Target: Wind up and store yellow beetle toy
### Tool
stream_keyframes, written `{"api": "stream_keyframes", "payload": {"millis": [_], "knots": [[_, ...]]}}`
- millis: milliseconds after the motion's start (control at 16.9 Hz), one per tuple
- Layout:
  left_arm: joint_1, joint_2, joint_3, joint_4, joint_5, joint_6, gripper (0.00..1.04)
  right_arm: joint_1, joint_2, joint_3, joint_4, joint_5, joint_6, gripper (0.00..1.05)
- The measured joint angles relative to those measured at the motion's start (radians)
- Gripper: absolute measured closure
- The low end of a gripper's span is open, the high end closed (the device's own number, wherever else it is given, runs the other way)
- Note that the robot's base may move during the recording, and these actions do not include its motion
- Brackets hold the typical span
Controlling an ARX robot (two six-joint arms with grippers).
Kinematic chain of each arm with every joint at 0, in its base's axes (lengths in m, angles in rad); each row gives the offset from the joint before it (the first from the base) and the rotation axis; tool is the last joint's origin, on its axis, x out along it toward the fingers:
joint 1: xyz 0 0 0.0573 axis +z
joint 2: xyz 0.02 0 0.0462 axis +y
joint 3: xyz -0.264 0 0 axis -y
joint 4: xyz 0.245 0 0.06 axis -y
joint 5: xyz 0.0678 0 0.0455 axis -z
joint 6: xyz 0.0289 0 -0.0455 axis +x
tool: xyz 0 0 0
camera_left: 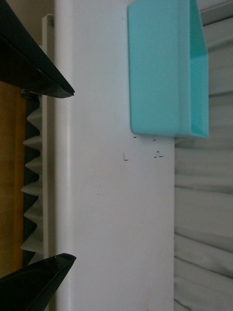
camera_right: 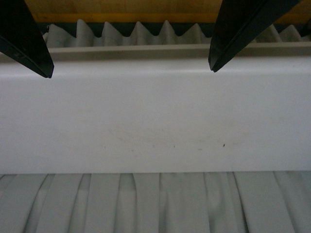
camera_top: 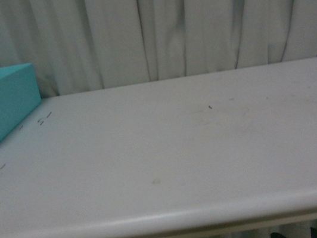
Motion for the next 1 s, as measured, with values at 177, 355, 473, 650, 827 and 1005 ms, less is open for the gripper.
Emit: {"api": "stream_keyframes", "payload": {"millis": [177, 355, 473, 650, 827, 1005], "knots": [[0.000, 0.000, 0.000, 0.000, 0.000, 0.000, 0.07, 0.000, 0.000, 0.000, 0.000, 0.000, 0.000, 0.07], [0.000, 0.000, 0.000, 0.000, -0.001, 0.000, 0.07, 0.000, 0.000, 0.000, 0.001, -0.001, 0.000, 0.07], [0.000, 0.000, 0.000, 0.001, -0.001, 0.000, 0.07, 0.000, 0.000, 0.000, -0.002, 0.000, 0.000, 0.07], [0.000, 0.000, 0.000, 0.001, -0.001, 0.000, 0.07, 0.000, 0.000, 0.000, 0.000, -0.001, 0.000, 0.07], [0.000, 0.000, 0.000, -0.003, -0.001, 0.000, 0.07, 0.000, 0.000, 0.000, -0.004, 0.000, 0.000, 0.07], [0.000, 0.000, 0.000, -0.002, 0.000, 0.000, 0.07, 0.000, 0.000, 0.000, -0.003, 0.000, 0.000, 0.07]]}}
